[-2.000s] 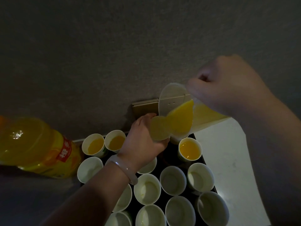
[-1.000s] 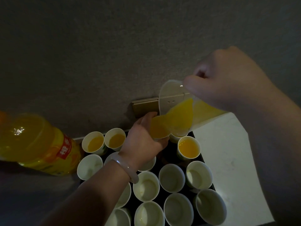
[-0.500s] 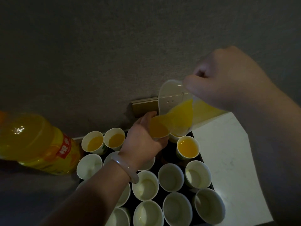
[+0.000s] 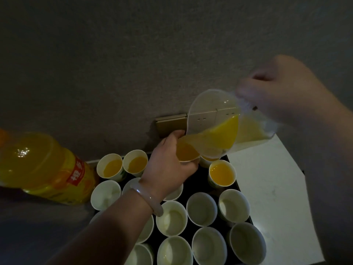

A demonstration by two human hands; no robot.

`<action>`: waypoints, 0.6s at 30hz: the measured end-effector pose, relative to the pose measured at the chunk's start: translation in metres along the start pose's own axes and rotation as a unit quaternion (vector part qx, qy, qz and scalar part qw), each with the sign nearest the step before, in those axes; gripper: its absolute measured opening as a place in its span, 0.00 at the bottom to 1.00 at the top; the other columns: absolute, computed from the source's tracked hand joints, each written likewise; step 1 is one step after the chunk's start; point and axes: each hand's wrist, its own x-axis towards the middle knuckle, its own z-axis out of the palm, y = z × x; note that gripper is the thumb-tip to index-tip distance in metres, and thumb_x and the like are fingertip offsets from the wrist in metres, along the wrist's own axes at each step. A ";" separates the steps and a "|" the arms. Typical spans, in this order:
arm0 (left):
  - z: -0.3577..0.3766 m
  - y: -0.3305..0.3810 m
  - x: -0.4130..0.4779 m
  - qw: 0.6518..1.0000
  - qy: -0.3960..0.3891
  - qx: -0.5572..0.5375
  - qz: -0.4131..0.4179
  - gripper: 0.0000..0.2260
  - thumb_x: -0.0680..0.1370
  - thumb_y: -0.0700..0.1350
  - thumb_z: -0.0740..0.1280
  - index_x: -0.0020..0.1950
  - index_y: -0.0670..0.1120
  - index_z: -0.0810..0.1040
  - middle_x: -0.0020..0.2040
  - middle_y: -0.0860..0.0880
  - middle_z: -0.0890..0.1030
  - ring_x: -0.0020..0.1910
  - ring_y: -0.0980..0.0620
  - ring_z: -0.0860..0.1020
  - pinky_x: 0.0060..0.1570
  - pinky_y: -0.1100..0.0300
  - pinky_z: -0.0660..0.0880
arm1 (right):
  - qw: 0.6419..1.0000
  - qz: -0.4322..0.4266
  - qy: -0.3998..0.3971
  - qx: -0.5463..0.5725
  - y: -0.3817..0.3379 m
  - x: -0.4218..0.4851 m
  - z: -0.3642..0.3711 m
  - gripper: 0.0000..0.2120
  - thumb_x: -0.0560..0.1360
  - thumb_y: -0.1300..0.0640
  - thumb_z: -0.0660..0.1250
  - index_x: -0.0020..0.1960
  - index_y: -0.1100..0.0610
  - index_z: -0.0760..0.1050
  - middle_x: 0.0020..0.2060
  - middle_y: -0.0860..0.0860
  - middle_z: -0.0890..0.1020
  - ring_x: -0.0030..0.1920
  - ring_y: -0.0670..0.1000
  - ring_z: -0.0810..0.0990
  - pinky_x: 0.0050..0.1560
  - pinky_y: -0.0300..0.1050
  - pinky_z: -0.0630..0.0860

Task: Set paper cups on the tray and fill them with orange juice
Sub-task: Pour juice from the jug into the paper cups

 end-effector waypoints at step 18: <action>0.009 0.003 -0.009 0.999 0.004 0.023 0.031 0.32 0.70 0.55 0.74 0.71 0.55 0.65 0.63 0.55 0.74 0.59 0.59 0.72 0.57 0.62 0.72 | 0.879 0.275 0.108 0.375 0.068 -0.024 0.013 0.09 0.71 0.63 0.59 0.33 0.63 0.70 0.16 0.46 0.69 0.17 0.44 0.63 0.18 0.32 0.58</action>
